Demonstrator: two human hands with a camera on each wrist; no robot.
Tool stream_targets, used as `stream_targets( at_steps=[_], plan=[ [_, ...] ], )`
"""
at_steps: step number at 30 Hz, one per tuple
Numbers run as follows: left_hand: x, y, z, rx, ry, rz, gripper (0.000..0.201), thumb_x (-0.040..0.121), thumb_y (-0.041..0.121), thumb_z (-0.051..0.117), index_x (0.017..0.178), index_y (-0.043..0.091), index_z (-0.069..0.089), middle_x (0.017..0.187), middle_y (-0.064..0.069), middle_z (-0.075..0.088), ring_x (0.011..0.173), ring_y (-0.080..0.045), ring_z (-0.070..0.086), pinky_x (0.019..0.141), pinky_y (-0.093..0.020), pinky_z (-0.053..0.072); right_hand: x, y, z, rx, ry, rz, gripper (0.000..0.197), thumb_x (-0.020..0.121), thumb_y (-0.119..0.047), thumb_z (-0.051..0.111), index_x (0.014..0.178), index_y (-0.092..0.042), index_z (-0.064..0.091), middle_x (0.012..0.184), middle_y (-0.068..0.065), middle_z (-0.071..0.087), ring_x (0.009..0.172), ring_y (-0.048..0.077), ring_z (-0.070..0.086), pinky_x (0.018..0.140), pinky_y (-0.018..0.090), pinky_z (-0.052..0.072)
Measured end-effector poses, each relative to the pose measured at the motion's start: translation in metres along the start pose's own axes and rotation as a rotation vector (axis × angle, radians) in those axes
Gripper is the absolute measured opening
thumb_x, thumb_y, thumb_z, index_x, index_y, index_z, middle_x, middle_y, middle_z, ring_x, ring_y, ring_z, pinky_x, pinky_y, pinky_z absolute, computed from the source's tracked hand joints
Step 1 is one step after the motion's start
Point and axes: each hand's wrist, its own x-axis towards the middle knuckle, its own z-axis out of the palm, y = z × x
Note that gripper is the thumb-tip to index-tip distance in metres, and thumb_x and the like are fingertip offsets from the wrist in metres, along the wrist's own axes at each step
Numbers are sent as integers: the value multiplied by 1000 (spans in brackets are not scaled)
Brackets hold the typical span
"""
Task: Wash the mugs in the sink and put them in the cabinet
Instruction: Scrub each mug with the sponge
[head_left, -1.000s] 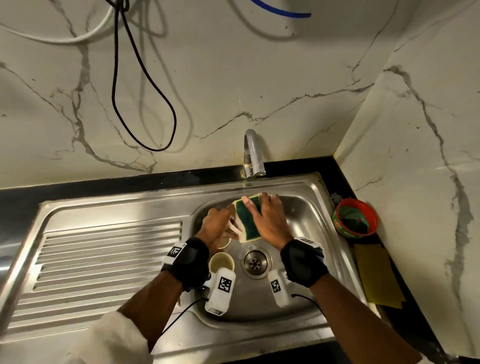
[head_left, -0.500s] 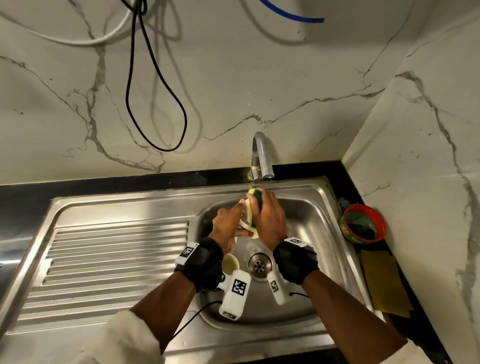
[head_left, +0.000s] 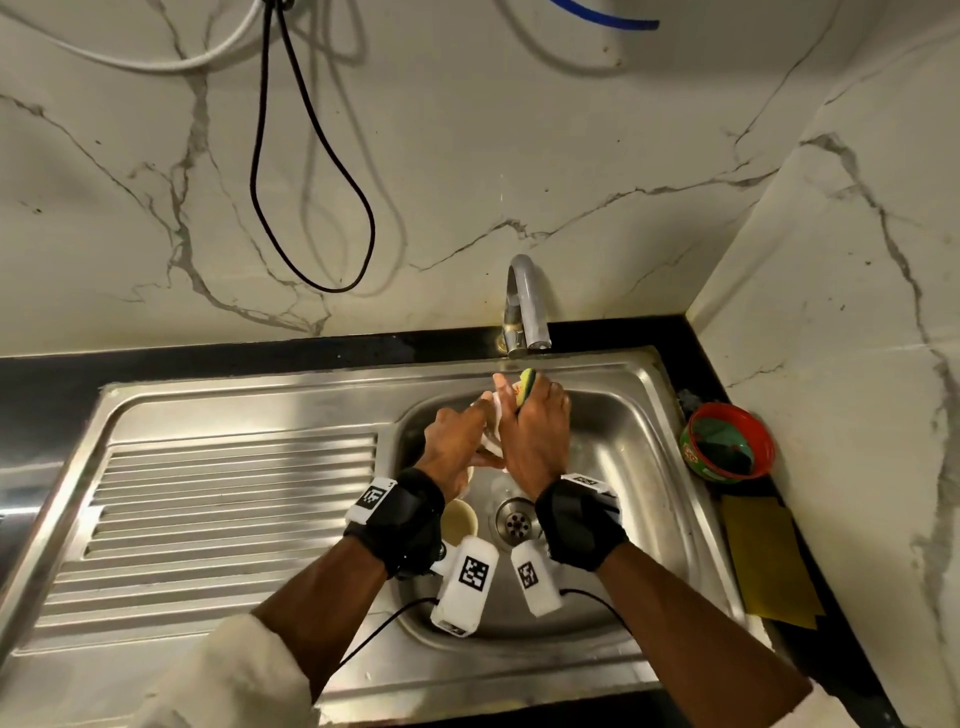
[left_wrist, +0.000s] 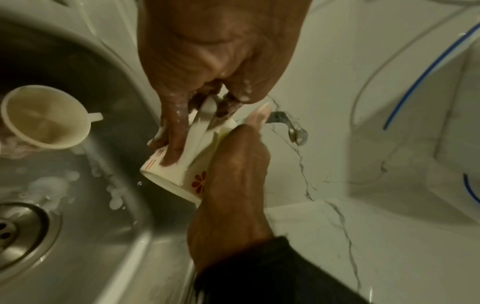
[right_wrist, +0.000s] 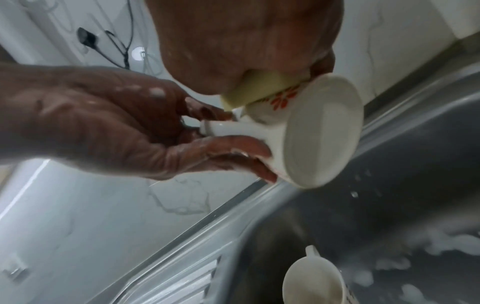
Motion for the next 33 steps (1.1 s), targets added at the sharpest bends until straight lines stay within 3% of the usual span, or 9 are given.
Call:
stream_targets(
  at_steps=[7, 12, 16, 20, 23, 26, 29, 31, 33],
  plan=[
    [-2, -3, -3, -38, -21, -36, 23, 97, 24, 58, 102, 3, 65, 98, -20, 72, 88, -34, 73, 79, -53, 59, 12, -3, -12, -139, 25, -203, 33, 101, -35, 46, 89, -9, 60, 74, 8, 65, 64, 23, 63, 55, 28, 44],
    [-4, 2, 3, -15, -78, -27, 29, 98, 8, 43, 81, 9, 67, 73, -4, 72, 77, -20, 68, 74, -40, 57, -2, -4, -14, -321, 9, -577, 50, 78, -29, 73, 118, -3, 57, 112, 18, 63, 101, 36, 61, 87, 48, 51],
    [-5, 8, -2, -45, -110, 18, 31, 101, 27, 50, 109, 2, 68, 103, -20, 73, 95, -33, 71, 78, -45, 59, 0, 4, -15, -174, -40, -268, 52, 93, -36, 34, 134, -8, 48, 130, 17, 55, 119, 32, 50, 98, 46, 43],
    [-8, 11, -14, -40, -240, 10, 35, 102, 30, 49, 121, 3, 61, 111, -21, 71, 102, -35, 70, 85, -52, 58, 42, 16, -28, 304, -291, 432, 53, 97, -58, 31, 80, -17, 59, 72, 3, 59, 67, 22, 59, 66, 33, 44],
    [-10, 9, -23, -49, -351, -6, 28, 103, 26, 46, 118, 12, 64, 117, -18, 70, 109, -32, 67, 86, -49, 57, 47, 19, -44, 513, -421, 596, 49, 102, -48, 34, 61, -21, 41, 52, -4, 46, 46, 13, 43, 54, 25, 36],
    [-3, 9, -23, -77, -279, 6, 35, 102, 27, 48, 125, 5, 62, 116, -18, 70, 108, -32, 68, 80, -44, 61, 30, 6, -38, 234, -237, 375, 23, 100, -20, 45, 82, -12, 58, 70, 4, 60, 63, 18, 58, 58, 28, 48],
    [3, 8, -26, -31, -249, 29, 41, 102, 32, 47, 125, 1, 61, 112, -20, 71, 104, -32, 69, 72, -38, 61, -8, 3, -24, -4, -89, -123, 42, 98, -16, 46, 138, -5, 46, 132, 17, 55, 121, 27, 54, 101, 34, 46],
    [6, 9, -32, 58, -300, 82, 38, 102, 31, 48, 125, 3, 61, 111, -18, 72, 104, -31, 69, 78, -39, 60, -11, 8, -28, -80, -36, -441, 47, 102, -29, 32, 139, -2, 45, 142, 20, 48, 136, 32, 41, 112, 40, 35],
    [6, 8, -38, 180, -382, 146, 34, 100, 26, 54, 128, 7, 60, 114, -15, 71, 107, -29, 69, 88, -45, 58, -2, 12, -34, -126, -17, -619, 51, 103, -38, 27, 113, -2, 63, 116, 19, 64, 115, 34, 57, 100, 44, 46]
  ],
)
